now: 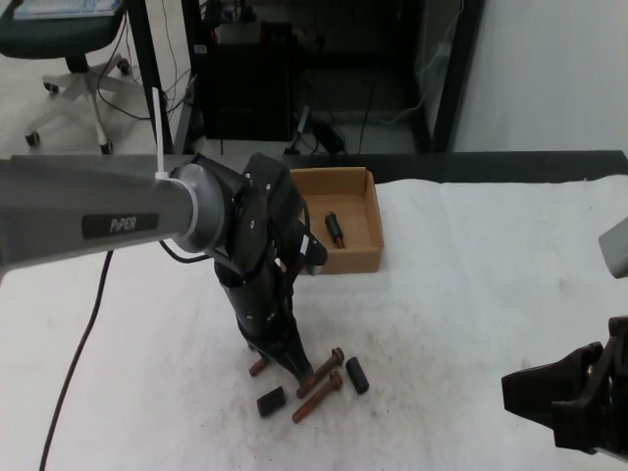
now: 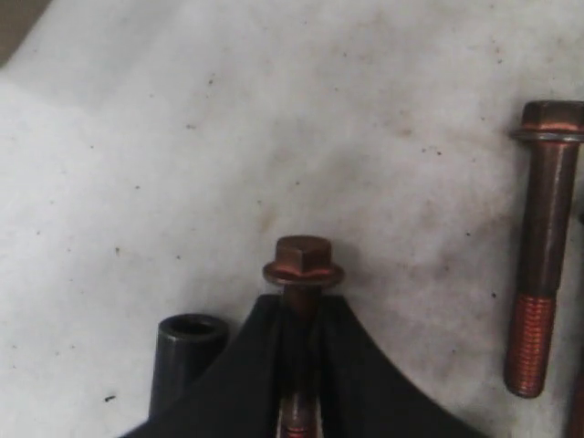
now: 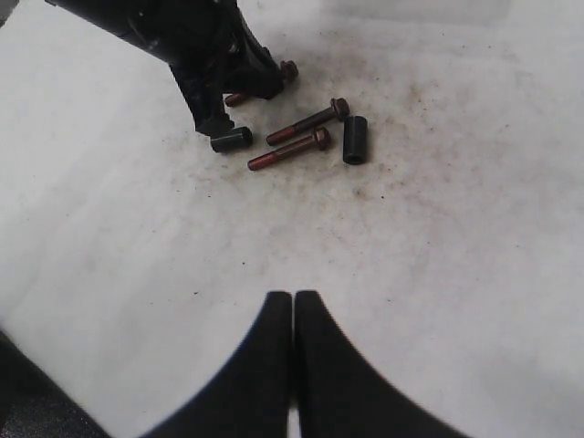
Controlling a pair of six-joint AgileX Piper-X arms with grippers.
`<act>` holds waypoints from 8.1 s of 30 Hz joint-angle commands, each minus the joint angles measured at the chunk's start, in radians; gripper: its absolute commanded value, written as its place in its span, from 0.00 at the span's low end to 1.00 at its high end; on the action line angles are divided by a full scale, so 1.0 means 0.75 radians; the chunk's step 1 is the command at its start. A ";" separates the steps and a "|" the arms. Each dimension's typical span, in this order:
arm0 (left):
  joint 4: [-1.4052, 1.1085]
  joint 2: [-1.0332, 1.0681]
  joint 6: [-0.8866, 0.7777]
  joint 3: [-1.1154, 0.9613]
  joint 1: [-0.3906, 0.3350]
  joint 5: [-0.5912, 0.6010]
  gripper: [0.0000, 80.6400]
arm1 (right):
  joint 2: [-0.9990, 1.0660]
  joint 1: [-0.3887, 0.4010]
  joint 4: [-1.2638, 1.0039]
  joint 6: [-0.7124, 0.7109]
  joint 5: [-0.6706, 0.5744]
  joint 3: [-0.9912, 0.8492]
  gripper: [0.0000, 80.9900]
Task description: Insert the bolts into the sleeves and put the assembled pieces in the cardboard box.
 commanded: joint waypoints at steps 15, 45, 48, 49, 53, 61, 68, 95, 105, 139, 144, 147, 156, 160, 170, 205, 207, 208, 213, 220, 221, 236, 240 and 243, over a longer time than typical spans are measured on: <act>-0.007 -0.787 -0.309 -0.026 0.011 0.212 0.00 | 0.272 0.001 -0.358 0.000 -0.114 -0.018 0.01; -0.713 -2.145 -0.525 1.195 0.205 -0.151 0.00 | 1.627 0.305 0.004 -0.634 0.172 -1.260 0.47; -0.701 -2.145 -0.525 1.195 0.238 -0.153 0.00 | 1.682 0.311 0.004 -0.748 0.172 -1.311 0.44; -0.699 -2.145 -0.525 1.195 0.247 -0.153 0.00 | 1.696 0.315 0.004 -0.795 0.181 -1.321 0.43; -0.695 -2.145 -0.523 1.195 0.262 -0.153 0.00 | 1.759 0.350 0.007 -1.068 0.287 -1.346 0.44; -0.622 -2.145 -0.376 1.195 0.262 -0.153 0.00 | 1.867 0.387 -0.024 -1.240 0.320 -1.360 0.44; -0.570 -2.145 -0.365 1.195 0.262 -0.153 0.00 | 1.864 0.404 -0.013 -1.222 0.336 -1.363 0.44; -0.570 -2.145 -0.365 1.195 0.262 -0.153 0.00 | 1.744 0.373 0.552 -0.293 0.487 -1.208 0.37; -0.565 -2.145 -0.365 1.195 0.262 -0.153 0.00 | 1.744 0.373 0.406 -0.265 0.507 -1.117 0.37; -0.565 -2.145 -0.365 1.195 0.262 -0.153 0.00 | 1.520 0.288 0.221 -0.178 0.303 -1.120 0.37; -0.565 -2.145 -0.365 1.195 0.262 -0.153 0.00 | 1.544 0.334 0.156 -0.349 0.163 -1.120 0.37; -0.565 -2.145 -0.365 1.195 0.262 -0.153 0.00 | 1.544 0.377 0.102 -0.556 0.163 -1.120 0.37; -0.554 -2.145 -0.365 1.195 0.262 -0.153 0.00 | 1.545 0.437 -0.030 -1.071 0.165 -1.120 0.37; -0.524 -2.145 -0.365 1.195 0.262 -0.153 0.00 | 1.547 0.437 -0.102 -1.020 0.225 -1.120 0.37; -0.495 -2.145 -0.365 1.195 0.262 -0.153 0.00 | 1.735 0.429 -0.072 0.050 0.098 -1.126 0.56; -0.495 -2.145 -0.347 1.195 0.262 -0.153 0.00 | 2.013 0.436 0.244 -0.086 0.281 -1.686 0.57; -0.495 -2.145 -0.347 1.195 0.262 -0.153 0.00 | 2.021 0.436 0.257 -0.104 0.278 -1.686 0.57; -0.495 -2.145 -0.347 1.195 0.262 -0.153 0.00 | 2.027 0.436 0.261 -0.104 0.265 -1.686 0.57; -0.495 -2.145 -0.347 1.195 0.262 -0.153 0.00 | 2.069 0.452 0.317 -0.101 0.257 -1.703 0.57; -0.495 -2.145 -0.316 1.195 0.262 -0.153 0.00 | 2.109 0.460 0.312 -0.101 0.257 -1.707 0.57; -0.495 -2.145 -0.316 1.195 0.262 -0.153 0.00 | 2.115 0.466 0.312 -0.101 0.257 -1.711 0.57; -0.495 -2.145 -0.316 1.195 0.262 -0.153 0.00 | 2.133 0.468 0.284 -0.382 0.380 -1.760 0.01; -0.495 -2.145 -0.316 1.195 0.262 -0.153 0.00 | 2.128 0.468 0.301 -0.382 0.373 -1.824 0.04; -0.495 -2.145 -0.316 1.195 0.262 -0.153 0.00 | 2.129 0.468 0.348 -0.448 0.288 -1.895 0.29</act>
